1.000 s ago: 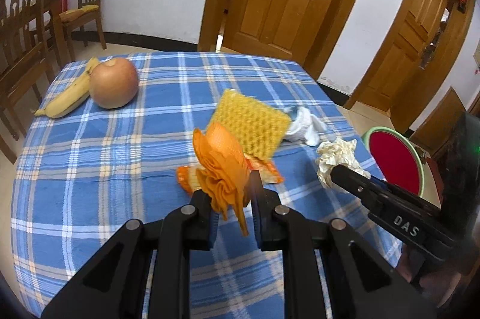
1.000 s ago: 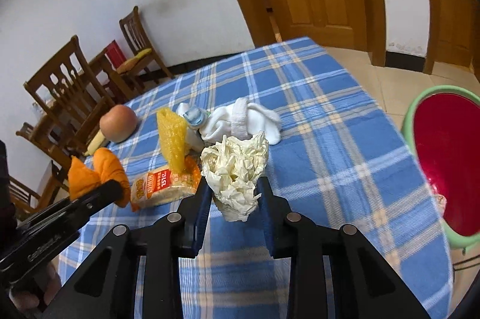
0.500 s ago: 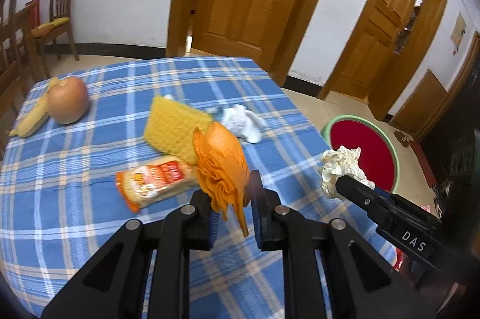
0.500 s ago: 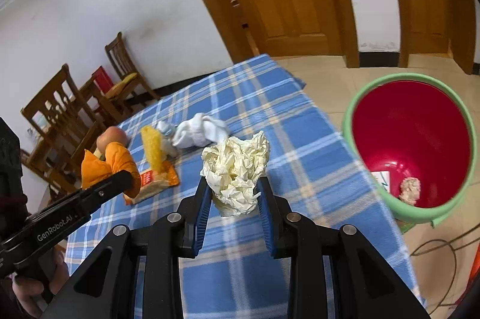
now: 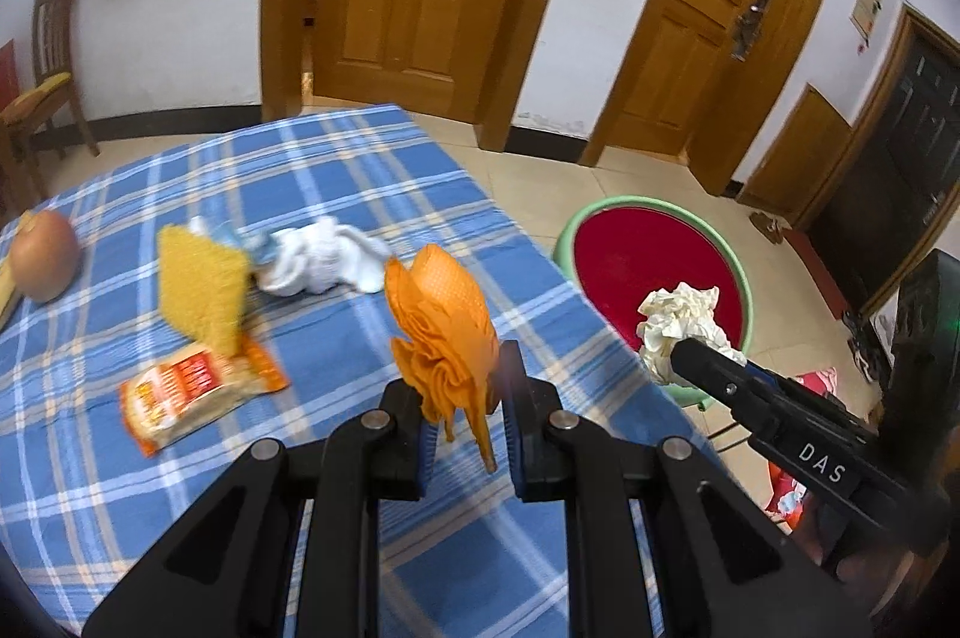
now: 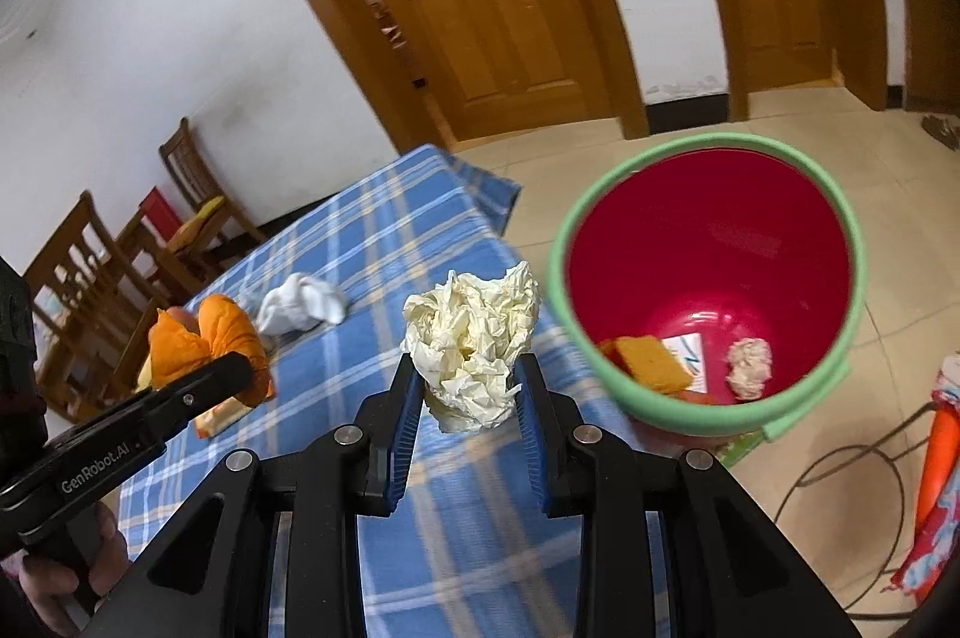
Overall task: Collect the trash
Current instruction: 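Carry both items over the red bucket and open both tools to drop them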
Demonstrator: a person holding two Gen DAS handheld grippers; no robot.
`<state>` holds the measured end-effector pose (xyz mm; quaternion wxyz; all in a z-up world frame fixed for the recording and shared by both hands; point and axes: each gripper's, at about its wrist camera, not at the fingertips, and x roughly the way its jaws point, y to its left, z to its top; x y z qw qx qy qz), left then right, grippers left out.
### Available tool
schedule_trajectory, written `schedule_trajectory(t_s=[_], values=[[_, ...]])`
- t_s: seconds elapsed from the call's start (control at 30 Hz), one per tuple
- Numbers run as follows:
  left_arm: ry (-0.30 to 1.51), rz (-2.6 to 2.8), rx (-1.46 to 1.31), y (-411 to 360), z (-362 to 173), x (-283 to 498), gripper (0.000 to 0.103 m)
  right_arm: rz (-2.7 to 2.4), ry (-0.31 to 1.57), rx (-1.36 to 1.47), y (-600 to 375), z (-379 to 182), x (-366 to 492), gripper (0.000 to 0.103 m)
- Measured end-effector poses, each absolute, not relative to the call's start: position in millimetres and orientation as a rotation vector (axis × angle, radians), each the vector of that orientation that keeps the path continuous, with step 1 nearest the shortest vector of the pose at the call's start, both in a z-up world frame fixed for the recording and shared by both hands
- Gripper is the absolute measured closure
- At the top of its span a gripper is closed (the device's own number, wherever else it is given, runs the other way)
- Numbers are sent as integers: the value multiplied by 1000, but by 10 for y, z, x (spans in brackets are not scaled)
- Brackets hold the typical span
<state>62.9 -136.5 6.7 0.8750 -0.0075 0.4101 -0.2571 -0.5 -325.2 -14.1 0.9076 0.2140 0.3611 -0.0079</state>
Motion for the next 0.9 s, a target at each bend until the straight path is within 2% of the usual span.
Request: schedule_trajectory(t_s=[0.9], values=[[920,-702,138,-2647,-228,859,86,-250,776,556,-4284,-523,-51,67]])
